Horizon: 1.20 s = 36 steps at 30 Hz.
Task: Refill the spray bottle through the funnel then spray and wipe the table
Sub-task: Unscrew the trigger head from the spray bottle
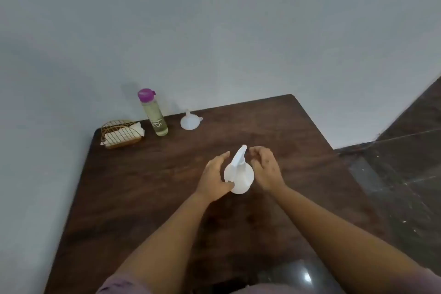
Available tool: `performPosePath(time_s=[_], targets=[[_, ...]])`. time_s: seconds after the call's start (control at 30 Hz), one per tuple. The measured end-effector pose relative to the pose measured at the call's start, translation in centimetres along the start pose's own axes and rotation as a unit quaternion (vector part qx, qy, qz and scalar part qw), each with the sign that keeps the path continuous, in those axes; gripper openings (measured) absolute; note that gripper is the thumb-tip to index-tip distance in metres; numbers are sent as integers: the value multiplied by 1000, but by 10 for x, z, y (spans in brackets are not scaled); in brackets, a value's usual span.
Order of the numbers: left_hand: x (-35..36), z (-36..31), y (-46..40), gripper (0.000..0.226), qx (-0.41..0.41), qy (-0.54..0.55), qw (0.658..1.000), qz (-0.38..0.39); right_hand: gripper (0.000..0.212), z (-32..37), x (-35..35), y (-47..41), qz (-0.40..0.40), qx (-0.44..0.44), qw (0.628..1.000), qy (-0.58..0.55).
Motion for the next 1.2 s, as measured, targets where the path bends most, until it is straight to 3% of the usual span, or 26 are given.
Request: performPosePath(time_s=[0.13,0.27,0.47,0.73,0.87,0.93,1.1,1.2], targets=[[13,-19,4,51,40,102,994,-20,33,2,15,17,8,-28,999,-31],[13,-20,3,30,53,109,991,-60,31,4,13,10,-21,-61,998,-29],[15,-6,3,31,42,43,996,-66,23,7,15,3,-52,-44,997,-31],[14,0,-4,35,16,10,998,-61,17,7,17,-7,-36,-107,994,-10],[13,4,-5,36,14,19,999,-43,13,5,20,-12,19,-174,984,23],[13,2,-5,42,13,19,999,-40,21,4,21,-14,65,-185,980,27],[12,2,-6,37,3,21,999,-27,54,7,18,-12,103,-140,984,-44],[10,-5,-4,45,7,17,999,-27,41,1,19,-11,46,-75,994,-58]])
Point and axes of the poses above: each hand's wrist, its own y-axis away from the middle knuckle, its own x-axis out of the palm, z = x × y, the point moved 6 cm from there along -y, towards the middle knuckle, and after that the axes turned 12 degrees about y, right-handed, at the moved point
